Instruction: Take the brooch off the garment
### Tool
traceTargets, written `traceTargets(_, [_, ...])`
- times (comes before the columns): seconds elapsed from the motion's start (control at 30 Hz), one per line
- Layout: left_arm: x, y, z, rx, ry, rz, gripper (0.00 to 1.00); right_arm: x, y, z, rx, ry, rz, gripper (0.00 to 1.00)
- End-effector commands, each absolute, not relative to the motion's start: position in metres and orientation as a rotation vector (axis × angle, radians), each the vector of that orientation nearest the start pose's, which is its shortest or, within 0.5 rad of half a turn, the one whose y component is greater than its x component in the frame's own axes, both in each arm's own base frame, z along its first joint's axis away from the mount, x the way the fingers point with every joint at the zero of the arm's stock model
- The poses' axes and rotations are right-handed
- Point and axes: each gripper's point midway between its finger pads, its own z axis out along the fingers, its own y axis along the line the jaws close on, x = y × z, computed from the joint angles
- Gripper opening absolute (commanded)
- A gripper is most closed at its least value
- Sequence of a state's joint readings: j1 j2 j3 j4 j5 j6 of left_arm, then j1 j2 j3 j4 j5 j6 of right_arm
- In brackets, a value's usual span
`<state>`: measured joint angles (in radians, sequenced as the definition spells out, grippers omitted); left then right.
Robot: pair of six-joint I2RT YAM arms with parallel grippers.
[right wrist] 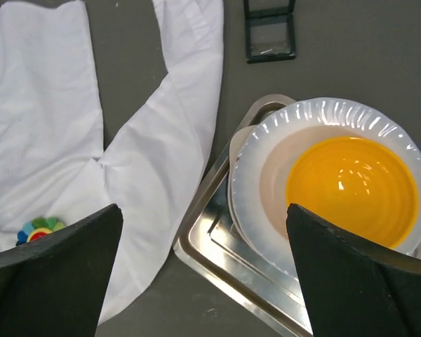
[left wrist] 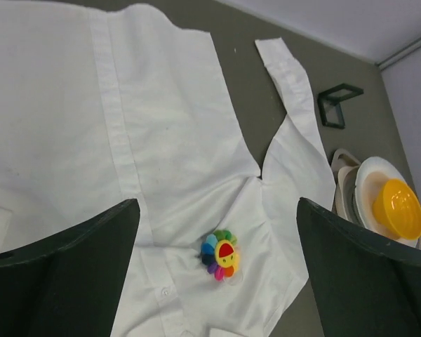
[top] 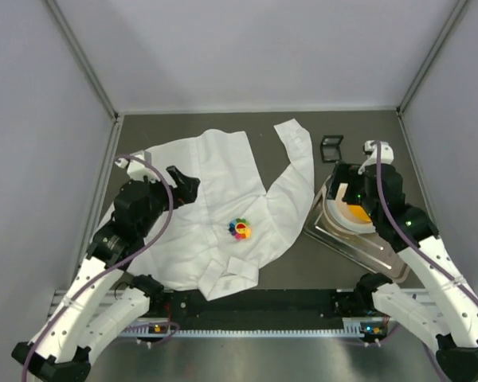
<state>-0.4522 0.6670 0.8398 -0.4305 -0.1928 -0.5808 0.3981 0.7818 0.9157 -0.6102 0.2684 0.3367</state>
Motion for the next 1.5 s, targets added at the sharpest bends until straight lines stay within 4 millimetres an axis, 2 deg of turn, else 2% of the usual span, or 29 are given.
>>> traceTargets(0.0, [0.261,-0.133,0.248,-0.264,1.938,-0.639,0.98,0.266,0.113,0.25,0.006,2.027,0.277,0.99])
traceTargets(0.03, [0.259,-0.142,0.242,-0.248,1.963,-0.686,0.97,0.262,0.134,0.248,-0.07,2.035,0.318,0.99])
traceTargets(0.07, [0.259,-0.149,0.236,-0.264,1.981,-0.733,0.97,0.263,0.149,0.237,-0.121,2.076,0.33,0.99])
traceTargets(0.13, [0.26,-0.17,0.215,-0.227,2.023,-0.834,0.93,0.259,0.181,0.23,-0.21,2.084,0.41,0.99])
traceTargets(0.17, [0.255,-0.185,0.205,-0.186,2.063,-0.919,0.91,0.252,0.198,0.213,-0.271,2.117,0.483,0.99])
traceTargets(0.2, [0.254,-0.193,0.195,-0.158,2.07,-0.967,0.89,0.246,0.213,0.207,-0.299,2.119,0.576,0.99])
traceTargets(0.23, [0.253,-0.199,0.189,-0.136,2.084,-1.003,0.88,0.249,0.232,0.216,-0.305,2.047,0.693,0.99])
traceTargets(0.27, [0.248,-0.21,0.176,-0.122,2.14,-1.063,0.82,0.237,0.241,0.194,-0.334,2.088,0.773,0.99])
traceTargets(0.3, [0.243,-0.213,0.164,-0.124,2.179,-1.091,0.79,0.236,0.248,0.186,-0.3,2.105,0.825,0.99])
traceTargets(0.33, [0.246,-0.221,0.167,-0.101,2.149,-1.146,0.75,0.235,0.252,0.18,-0.293,2.112,0.85,0.99])
traceTargets(0.37, [0.243,-0.229,0.156,-0.111,2.196,-1.201,0.67,0.235,0.256,0.171,-0.293,2.115,0.879,0.99])
traceTargets(0.4, [0.233,-0.237,0.149,-0.077,2.22,-1.281,0.63,0.235,0.261,0.16,-0.275,2.147,0.896,0.98])
traceTargets(0.43, [0.229,-0.244,0.146,-0.059,2.22,-1.334,0.59,0.234,0.264,0.153,-0.277,2.16,0.912,0.96])
traceTargets(0.47, [0.233,-0.254,0.156,-0.037,2.155,-1.404,0.56,0.23,0.269,0.145,-0.294,2.168,0.956,0.95])
traceTargets(0.5, [0.227,-0.262,0.14,-0.022,2.212,-1.445,0.47,0.232,0.276,0.148,-0.285,2.138,1.004,0.95])
traceTargets(0.57, [0.227,-0.271,0.129,-0.003,2.249,-1.458,0.43,0.227,0.282,0.132,-0.288,2.168,1.046,0.92])
traceTargets(0.6, [0.228,-0.278,0.115,-0.005,2.305,-1.45,0.39,0.229,0.286,0.134,-0.268,2.146,1.081,0.9])
traceTargets(0.67, [0.234,-0.279,0.096,-0.038,2.351,-1.41,0.33,0.227,0.29,0.119,-0.259,2.181,1.103,0.82])
traceTargets(0.73, [0.241,-0.274,0.086,-0.09,2.345,-1.343,0.27,0.229,0.297,0.118,-0.263,2.166,1.142,0.73])
traceTargets(0.77, [0.243,-0.272,0.086,-0.1,2.328,-1.33,0.26,0.229,0.299,0.108,-0.265,2.191,1.145,0.69])
traceTargets(0.87, [0.247,-0.265,0.083,-0.098,2.312,-1.264,0.25,0.23,0.305,0.098,-0.263,2.207,1.166,0.54])
traceTargets(0.93, [0.247,-0.26,0.077,-0.098,2.341,-1.213,0.25,0.23,0.312,0.096,-0.268,2.193,1.196,0.5])
traceTargets(0.97, [0.248,-0.257,0.075,-0.094,2.342,-1.183,0.25,0.229,0.314,0.086,-0.269,2.219,1.192,0.5])
traceTargets(1.13, [0.247,-0.25,0.058,-0.102,2.383,-1.117,0.26,0.232,0.323,0.069,-0.291,2.235,1.158,0.48])
traceTargets(1.3, [0.247,-0.241,0.045,-0.144,2.403,-1.055,0.25,0.235,0.328,0.067,-0.276,2.206,1.188,0.49])
traceTargets(1.47, [0.245,-0.234,0.045,-0.179,2.378,-1.03,0.25,0.232,0.334,0.057,-0.288,2.224,1.202,0.54])
